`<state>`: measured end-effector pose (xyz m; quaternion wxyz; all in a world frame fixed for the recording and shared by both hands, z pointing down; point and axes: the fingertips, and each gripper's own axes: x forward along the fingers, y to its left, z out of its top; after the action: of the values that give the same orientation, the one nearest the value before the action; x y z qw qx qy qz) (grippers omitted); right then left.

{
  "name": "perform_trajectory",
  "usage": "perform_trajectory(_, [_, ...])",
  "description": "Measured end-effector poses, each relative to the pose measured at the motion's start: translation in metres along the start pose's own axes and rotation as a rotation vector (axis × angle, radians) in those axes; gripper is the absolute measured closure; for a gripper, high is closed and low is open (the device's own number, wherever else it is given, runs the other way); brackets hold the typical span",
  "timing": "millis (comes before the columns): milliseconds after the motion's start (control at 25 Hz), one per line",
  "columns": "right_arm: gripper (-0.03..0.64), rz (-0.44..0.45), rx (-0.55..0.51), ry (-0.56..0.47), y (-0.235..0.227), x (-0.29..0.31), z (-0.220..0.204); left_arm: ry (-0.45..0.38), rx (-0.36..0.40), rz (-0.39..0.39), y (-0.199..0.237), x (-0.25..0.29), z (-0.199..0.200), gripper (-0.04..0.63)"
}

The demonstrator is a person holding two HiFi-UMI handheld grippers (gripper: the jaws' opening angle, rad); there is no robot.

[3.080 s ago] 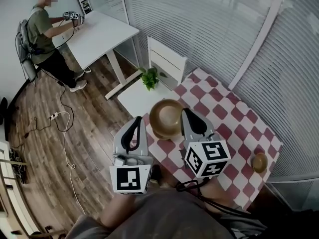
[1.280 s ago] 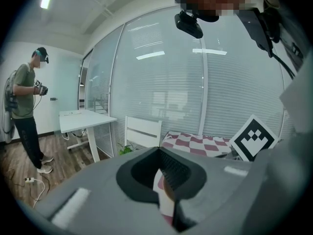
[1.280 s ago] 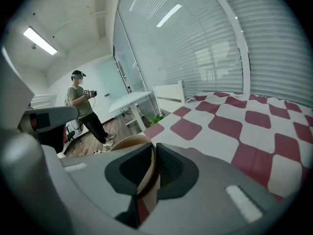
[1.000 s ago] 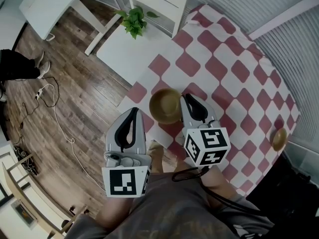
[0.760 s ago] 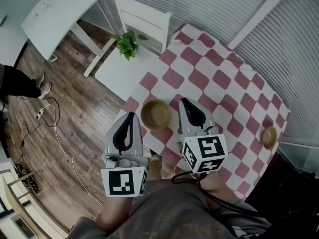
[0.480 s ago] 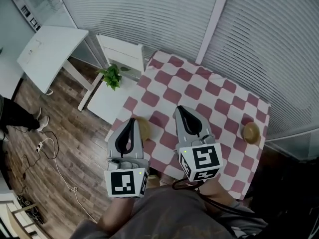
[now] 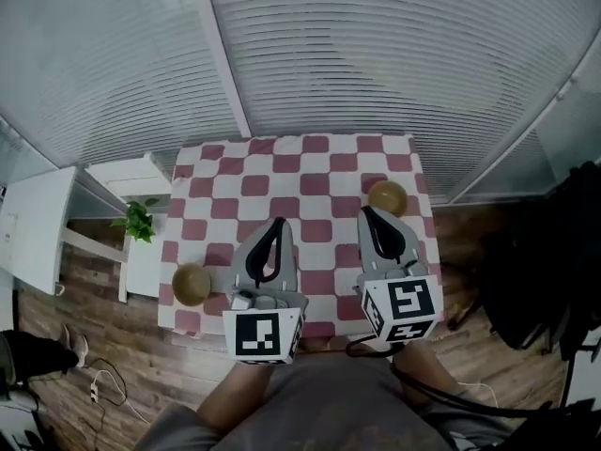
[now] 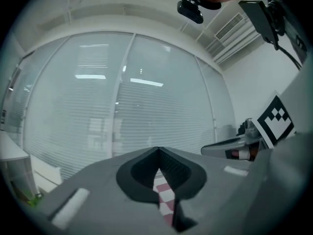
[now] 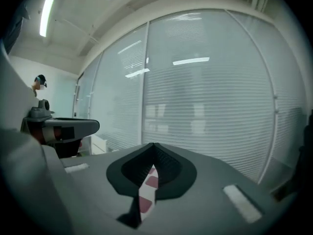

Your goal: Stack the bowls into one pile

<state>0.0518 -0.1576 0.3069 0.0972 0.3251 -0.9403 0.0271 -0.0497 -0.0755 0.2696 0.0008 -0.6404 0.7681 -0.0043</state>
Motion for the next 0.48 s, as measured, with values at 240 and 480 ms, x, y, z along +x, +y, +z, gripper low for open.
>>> perform_trajectory(240, [0.591,-0.292,0.082,0.01,-0.078,-0.077,-0.024,-0.007,0.013,-0.278,-0.09,0.031,0.003,0.595])
perform_trajectory(480, [0.591,-0.398,0.141,0.027,-0.085,-0.105,-0.048,0.012,0.023,-0.436,-0.131,0.029,-0.007,0.595])
